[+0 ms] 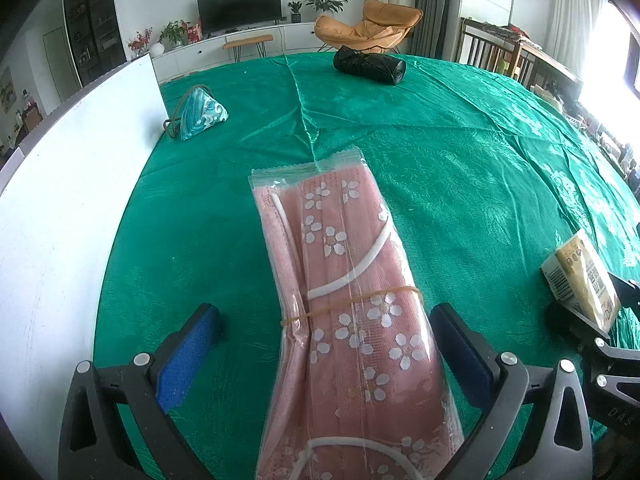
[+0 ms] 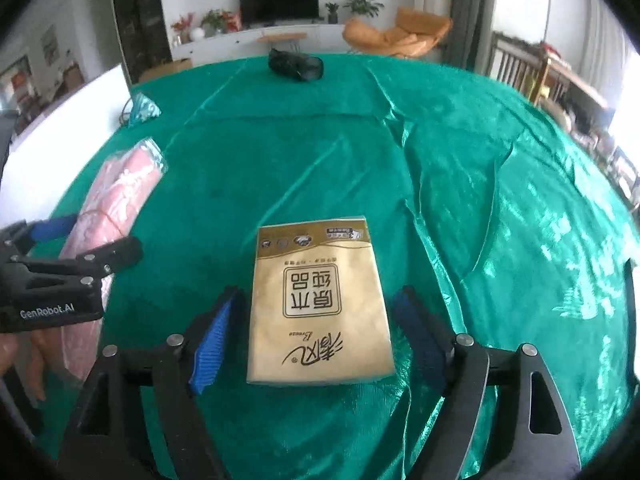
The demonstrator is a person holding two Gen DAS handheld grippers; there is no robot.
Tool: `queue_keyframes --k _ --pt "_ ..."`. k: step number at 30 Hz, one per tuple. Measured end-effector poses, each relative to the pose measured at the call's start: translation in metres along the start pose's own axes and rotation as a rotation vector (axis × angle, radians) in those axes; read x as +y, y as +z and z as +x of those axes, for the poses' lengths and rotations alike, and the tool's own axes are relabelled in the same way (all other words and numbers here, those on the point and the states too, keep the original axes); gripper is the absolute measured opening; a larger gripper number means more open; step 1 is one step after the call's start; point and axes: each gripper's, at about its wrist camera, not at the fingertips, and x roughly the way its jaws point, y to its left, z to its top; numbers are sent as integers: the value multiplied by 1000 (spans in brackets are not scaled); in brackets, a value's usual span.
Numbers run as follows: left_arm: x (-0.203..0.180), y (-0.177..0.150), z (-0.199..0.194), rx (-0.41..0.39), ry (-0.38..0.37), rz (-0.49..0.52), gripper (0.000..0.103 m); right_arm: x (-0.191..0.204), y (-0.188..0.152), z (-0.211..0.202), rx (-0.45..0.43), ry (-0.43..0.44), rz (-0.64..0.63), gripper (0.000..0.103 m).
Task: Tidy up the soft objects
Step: 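Lift the tissue pack with the right tool while the left tool grasps the towel packet, then carry the towel packet and tissue pack into the box and open both tools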
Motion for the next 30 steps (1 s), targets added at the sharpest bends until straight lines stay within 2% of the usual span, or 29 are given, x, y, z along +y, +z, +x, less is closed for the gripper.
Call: queue_keyframes --k 13,15,17,18,19,20,21,22,24,25,26,28,30 --pt "-3 0 0 1 0 0 103 -4 -2 0 8 4 9 83" --pt "-2 -1 0 1 -1 0 103 -4 1 2 40 7 4 83" --pt "-4 1 1 13 -4 5 103 -7 7 4 110 23 -3 83" --pt "-4 2 0 47 -15 15 103 -9 10 5 146 35 -7 83" --pt "-3 3 -2 62 -24 20 96 -11 11 4 165 38 0 79" --pt "-4 3 -4 55 -27 23 67 -14 12 3 178 39 11 61" --pt "-3 3 -12 32 -33 29 47 -17 14 -1 183 34 18 55" --pt "0 4 -17 48 -59 19 35 -20 16 -5 192 48 35 55" --pt "13 5 -29 52 -161 -66 32 -22 23 -19 174 113 94 55" --pt "23 7 -47 29 -212 -119 32 -20 29 -29 157 130 102 55" --pt "28 9 -59 9 -231 -139 32 -14 36 -40 134 152 100 55" --pt "52 16 -107 -74 -283 -192 32 8 57 -71 77 235 81 55" --pt "81 21 -148 -137 -280 -210 32 38 80 -100 31 336 48 55"
